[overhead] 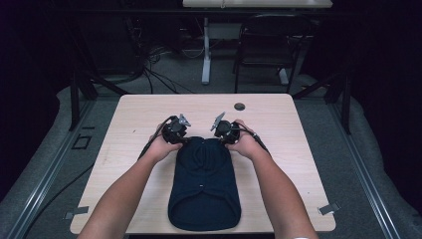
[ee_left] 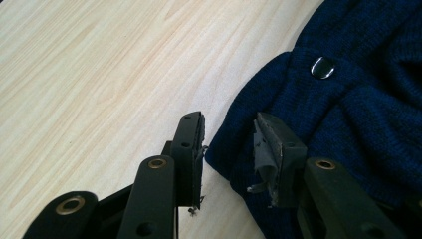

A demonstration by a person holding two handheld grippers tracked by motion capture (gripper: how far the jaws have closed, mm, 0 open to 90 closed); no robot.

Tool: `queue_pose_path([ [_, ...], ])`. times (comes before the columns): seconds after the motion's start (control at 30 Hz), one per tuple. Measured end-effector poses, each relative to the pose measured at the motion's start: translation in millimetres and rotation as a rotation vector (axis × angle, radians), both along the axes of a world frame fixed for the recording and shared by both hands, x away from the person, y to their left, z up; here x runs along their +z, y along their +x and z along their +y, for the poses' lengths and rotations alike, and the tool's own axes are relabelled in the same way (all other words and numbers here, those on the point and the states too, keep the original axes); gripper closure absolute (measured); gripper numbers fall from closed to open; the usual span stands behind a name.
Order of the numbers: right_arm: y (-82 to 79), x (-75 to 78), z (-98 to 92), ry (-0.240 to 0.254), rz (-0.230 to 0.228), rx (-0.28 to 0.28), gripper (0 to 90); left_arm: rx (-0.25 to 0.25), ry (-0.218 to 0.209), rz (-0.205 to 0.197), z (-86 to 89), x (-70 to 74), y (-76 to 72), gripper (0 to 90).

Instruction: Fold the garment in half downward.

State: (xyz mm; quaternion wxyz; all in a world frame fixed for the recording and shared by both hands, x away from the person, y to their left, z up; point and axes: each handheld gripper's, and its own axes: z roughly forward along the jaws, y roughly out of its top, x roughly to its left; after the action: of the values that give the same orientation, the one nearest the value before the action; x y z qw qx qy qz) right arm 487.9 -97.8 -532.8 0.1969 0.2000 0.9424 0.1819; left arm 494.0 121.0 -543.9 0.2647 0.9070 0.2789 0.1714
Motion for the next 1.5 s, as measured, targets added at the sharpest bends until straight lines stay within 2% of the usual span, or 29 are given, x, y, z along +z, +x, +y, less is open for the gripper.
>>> queue_pose_path([
  [0.07, 1.5, -3.3, 3.4, -0.013, 0.009, -0.003, 68.8, -0.006, 0.008, -0.001, -1.6, -2.4, 0.2, 61.7],
  [0.13, 2.4, -4.6, 4.3, -0.016, 0.014, -0.002, 67.7, -0.003, 0.02, 0.021, -3.0, -6.4, 0.0, 61.2],
  [0.17, 3.0, -7.4, 5.7, -0.02, 0.034, -0.006, 67.5, -0.011, 0.029, 0.023, -3.8, -10.8, -1.1, 61.1],
  [0.3, 3.6, -10.0, 6.0, -0.026, 0.041, 0.0, 65.0, 0.001, 0.028, 0.02, -4.3, -12.3, -1.2, 60.5],
  [0.43, 2.9, -13.0, 8.0, -0.043, 0.053, 0.003, 66.2, -0.001, 0.035, 0.017, -5.3, -12.9, -1.2, 60.6],
  [0.47, 2.8, -13.6, 8.5, -0.038, 0.062, -0.001, 69.0, -0.004, 0.035, 0.019, -5.0, -12.9, -1.0, 60.6],
  [0.6, -0.4, -15.0, 9.5, -0.031, 0.068, -0.001, 77.6, -0.02, 0.03, 0.037, -6.1, -13.1, -1.7, 69.9],
  [0.7, -2.3, -15.9, 8.5, -0.018, 0.068, 0.001, 81.7, -0.016, 0.04, 0.03, -7.8, -13.3, -3.0, 73.9],
  [0.73, -2.7, -15.7, 8.1, -0.025, 0.062, 0.004, 82.2, -0.015, 0.04, 0.03, -7.7, -13.5, -3.3, 75.1],
  [0.9, -5.3, -17.7, 3.4, 0.014, 0.049, -0.007, 83.3, -0.021, 0.049, 0.016, -8.0, -13.9, -5.3, 79.1],
  [1.03, -7.5, -17.4, 2.4, 0.021, 0.04, -0.019, 84.3, -0.02, 0.07, 0.002, -9.8, -12.4, -7.4, 80.9],
  [1.07, -9.5, -15.1, 2.0, 0.014, 0.036, -0.018, 84.7, -0.023, 0.077, -0.001, -9.9, -10.8, -7.6, 81.0],
  [1.2, -12.7, -8.0, 1.0, 0.006, 0.025, -0.005, 85.2, -0.023, 0.056, -0.007, -5.6, -1.7, -9.4, 81.1],
  [1.27, -15.5, 2.7, 0.2, -0.006, 0.008, 0.012, 85.5, -0.029, 0.048, -0.021, -4.5, 4.3, -12.1, 81.1],
  [1.3, -16.9, 6.6, 0.3, -0.006, 0.002, 0.017, 85.5, -0.033, 0.044, -0.04, -3.3, 10.6, -15.2, 81.2],
  [1.37, -18.2, 10.8, 0.2, -0.01, -0.009, 0.023, 85.6, -0.032, 0.038, -0.044, -2.5, 14.3, -16.3, 81.3],
  [1.4, -20.7, 18.9, -0.2, -0.001, -0.025, 0.027, 85.6, -0.036, 0.036, -0.059, -1.2, 22.6, -17.9, 81.3],
  [1.47, -21.7, 23.4, -0.4, 0.002, -0.037, 0.027, 85.6, -0.033, 0.032, -0.068, -0.6, 27.6, -18.6, 81.3],
  [1.5, -23.0, 32.5, -0.8, 0.008, -0.055, 0.032, 85.7, -0.028, 0.031, -0.082, 0.2, 38.3, -19.6, 81.3],
])
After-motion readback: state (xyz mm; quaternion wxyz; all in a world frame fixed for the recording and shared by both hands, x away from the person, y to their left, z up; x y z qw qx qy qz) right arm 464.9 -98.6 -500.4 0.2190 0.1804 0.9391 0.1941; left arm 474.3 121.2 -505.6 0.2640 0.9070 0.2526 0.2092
